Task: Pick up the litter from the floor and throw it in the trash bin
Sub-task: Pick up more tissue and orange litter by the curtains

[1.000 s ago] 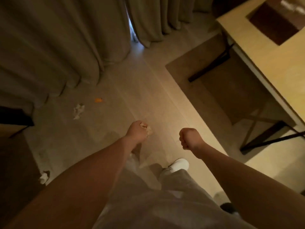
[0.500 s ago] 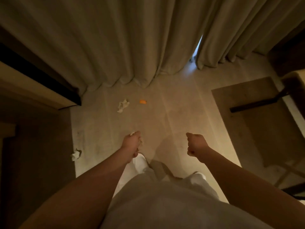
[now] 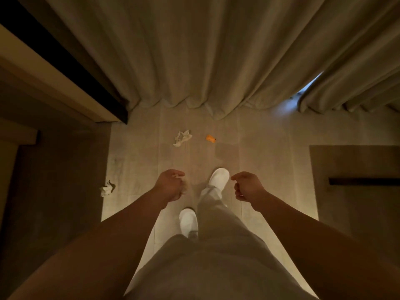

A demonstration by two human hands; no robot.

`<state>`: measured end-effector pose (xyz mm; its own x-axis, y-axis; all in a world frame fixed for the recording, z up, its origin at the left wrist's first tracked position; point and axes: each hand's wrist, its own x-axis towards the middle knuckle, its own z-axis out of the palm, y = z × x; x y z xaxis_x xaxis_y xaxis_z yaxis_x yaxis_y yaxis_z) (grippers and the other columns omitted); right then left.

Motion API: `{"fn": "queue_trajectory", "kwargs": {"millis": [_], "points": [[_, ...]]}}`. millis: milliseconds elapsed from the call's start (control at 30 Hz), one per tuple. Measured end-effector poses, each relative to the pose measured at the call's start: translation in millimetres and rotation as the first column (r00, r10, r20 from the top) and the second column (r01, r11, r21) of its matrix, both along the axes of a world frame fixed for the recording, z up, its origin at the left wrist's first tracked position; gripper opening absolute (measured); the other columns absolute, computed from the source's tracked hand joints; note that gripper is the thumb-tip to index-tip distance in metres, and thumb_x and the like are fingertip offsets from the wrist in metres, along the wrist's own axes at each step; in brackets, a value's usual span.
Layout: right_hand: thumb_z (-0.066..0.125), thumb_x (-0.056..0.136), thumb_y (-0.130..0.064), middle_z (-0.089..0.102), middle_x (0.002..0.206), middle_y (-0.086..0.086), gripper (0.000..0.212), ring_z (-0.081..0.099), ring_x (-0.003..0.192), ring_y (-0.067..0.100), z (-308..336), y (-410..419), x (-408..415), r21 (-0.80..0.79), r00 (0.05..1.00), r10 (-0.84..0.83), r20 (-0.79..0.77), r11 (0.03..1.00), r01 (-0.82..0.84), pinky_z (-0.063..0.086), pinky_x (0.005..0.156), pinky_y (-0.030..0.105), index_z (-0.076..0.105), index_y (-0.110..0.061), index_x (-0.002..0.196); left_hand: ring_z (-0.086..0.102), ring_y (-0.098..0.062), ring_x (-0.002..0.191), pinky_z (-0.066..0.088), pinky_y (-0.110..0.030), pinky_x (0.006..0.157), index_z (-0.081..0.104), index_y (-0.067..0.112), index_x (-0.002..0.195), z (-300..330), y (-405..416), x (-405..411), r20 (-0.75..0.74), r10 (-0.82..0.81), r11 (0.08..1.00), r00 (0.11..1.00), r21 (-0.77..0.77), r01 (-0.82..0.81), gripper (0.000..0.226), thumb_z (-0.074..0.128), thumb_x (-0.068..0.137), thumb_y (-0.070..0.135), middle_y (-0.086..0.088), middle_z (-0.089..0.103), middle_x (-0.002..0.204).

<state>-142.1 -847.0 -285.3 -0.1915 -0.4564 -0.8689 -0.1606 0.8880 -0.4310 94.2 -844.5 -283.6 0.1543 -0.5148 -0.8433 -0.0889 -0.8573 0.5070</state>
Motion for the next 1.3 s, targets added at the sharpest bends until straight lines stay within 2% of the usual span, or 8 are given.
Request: {"fn": "queue_trajectory", "kwargs": {"millis": [233, 500, 567, 700, 967, 1067, 1167, 1300], "points": [[0.059, 0.092, -0.017, 0.060, 0.072, 0.008, 0.011, 0.051, 0.052, 0.018, -39, -85, -15, 0.128, 0.992, 0.123, 0.016, 0.984, -0.124, 0.047, 0.056, 0.028, 0.063, -0.008, 0.097, 0.052, -0.017, 0.048, 0.034, -0.013, 0.036, 0.065, 0.012, 0.103, -41, -66, -3, 0.036, 0.123, 0.977, 0.992, 0.171, -0.127, 0.013, 0.055, 0.096, 0.011, -0.009, 0.062, 0.072], [0.062, 0.093, -0.018, 0.056, 0.067, 0.009, 0.008, 0.046, 0.051, 0.017, -140, -177, -23, 0.245, 0.982, 0.187, 0.017, 0.951, -0.186, 0.042, 0.052, 0.025, 0.059, -0.010, 0.091, 0.060, -0.027, 0.062, 0.039, -0.020, 0.047, 0.067, 0.018, 0.071, -155, -153, -10, 0.088, -0.042, 0.980, 0.995, 0.197, 0.024, 0.014, 0.059, 0.082, 0.014, -0.019, 0.069, 0.080], [0.061, 0.093, -0.017, 0.054, 0.065, 0.009, 0.009, 0.044, 0.052, 0.017, -177, -199, -22, 0.262, 0.980, 0.198, 0.016, 0.945, -0.195, 0.040, 0.054, 0.025, 0.057, -0.010, 0.090, 0.063, -0.028, 0.068, 0.042, -0.023, 0.048, 0.066, 0.023, 0.084, -198, -171, -12, 0.112, -0.079, 0.980, 0.991, 0.192, 0.057, 0.010, 0.064, 0.080, 0.015, -0.020, 0.072, 0.096], [0.061, 0.093, -0.019, 0.055, 0.067, 0.009, 0.009, 0.047, 0.052, 0.017, -263, -239, -18, 0.275, 0.965, 0.260, -0.023, 0.930, -0.244, 0.043, 0.055, 0.026, 0.057, -0.011, 0.096, 0.058, -0.019, 0.062, 0.040, -0.022, 0.043, 0.053, 0.021, 0.122, -283, -202, -15, 0.143, -0.178, 0.962, 0.974, 0.233, 0.142, 0.039, 0.068, 0.086, 0.017, -0.006, 0.065, 0.089], [0.069, 0.086, -0.021, 0.059, 0.078, 0.011, 0.040, 0.046, 0.054, 0.018, -454, -290, -1, 0.185, 0.926, 0.359, -0.115, 0.924, -0.336, 0.037, 0.048, 0.027, 0.045, -0.018, 0.119, 0.067, -0.024, 0.070, 0.053, -0.032, 0.054, 0.035, 0.028, 0.142, -463, -268, 0, 0.222, -0.394, 0.917, 0.892, 0.163, 0.365, 0.068, 0.070, 0.084, 0.037, -0.002, 0.066, 0.097], [0.070, 0.083, -0.028, 0.065, 0.095, 0.014, 0.055, 0.059, 0.067, 0.026, -524, -302, 8, 0.125, 0.857, 0.478, -0.192, 0.878, -0.462, 0.046, 0.053, 0.033, 0.040, -0.020, 0.128, 0.068, -0.024, 0.092, 0.053, -0.033, 0.068, 0.037, 0.025, 0.142, -530, -285, 12, 0.279, -0.415, 0.909, 0.866, 0.087, 0.408, 0.065, 0.070, 0.087, 0.031, -0.001, 0.063, 0.114], [0.067, 0.080, -0.046, 0.061, 0.106, 0.005, 0.064, 0.064, 0.083, 0.028, -575, -313, 21, 0.085, 0.748, 0.590, -0.305, 0.799, -0.595, 0.056, 0.070, 0.040, 0.039, -0.025, 0.134, 0.062, -0.012, 0.097, 0.048, -0.017, 0.077, 0.044, 0.013, 0.139, -589, -297, 26, 0.322, -0.393, 0.898, 0.862, -0.068, 0.435, 0.051, 0.063, 0.092, 0.015, 0.007, 0.053, 0.109], [0.060, 0.063, -0.076, 0.061, 0.101, -0.009, 0.063, 0.065, 0.087, 0.022, -640, -312, 15, 0.074, 0.560, 0.674, -0.482, 0.668, -0.740, 0.058, 0.070, 0.046, 0.048, -0.041, 0.114, 0.056, -0.014, 0.110, 0.054, -0.032, 0.087, 0.036, 0.024, 0.147, -647, -299, 39, 0.329, -0.413, 0.891, 0.849, -0.046, 0.451, 0.069, 0.067, 0.086, 0.034, 0.017, 0.042, 0.127]]}}
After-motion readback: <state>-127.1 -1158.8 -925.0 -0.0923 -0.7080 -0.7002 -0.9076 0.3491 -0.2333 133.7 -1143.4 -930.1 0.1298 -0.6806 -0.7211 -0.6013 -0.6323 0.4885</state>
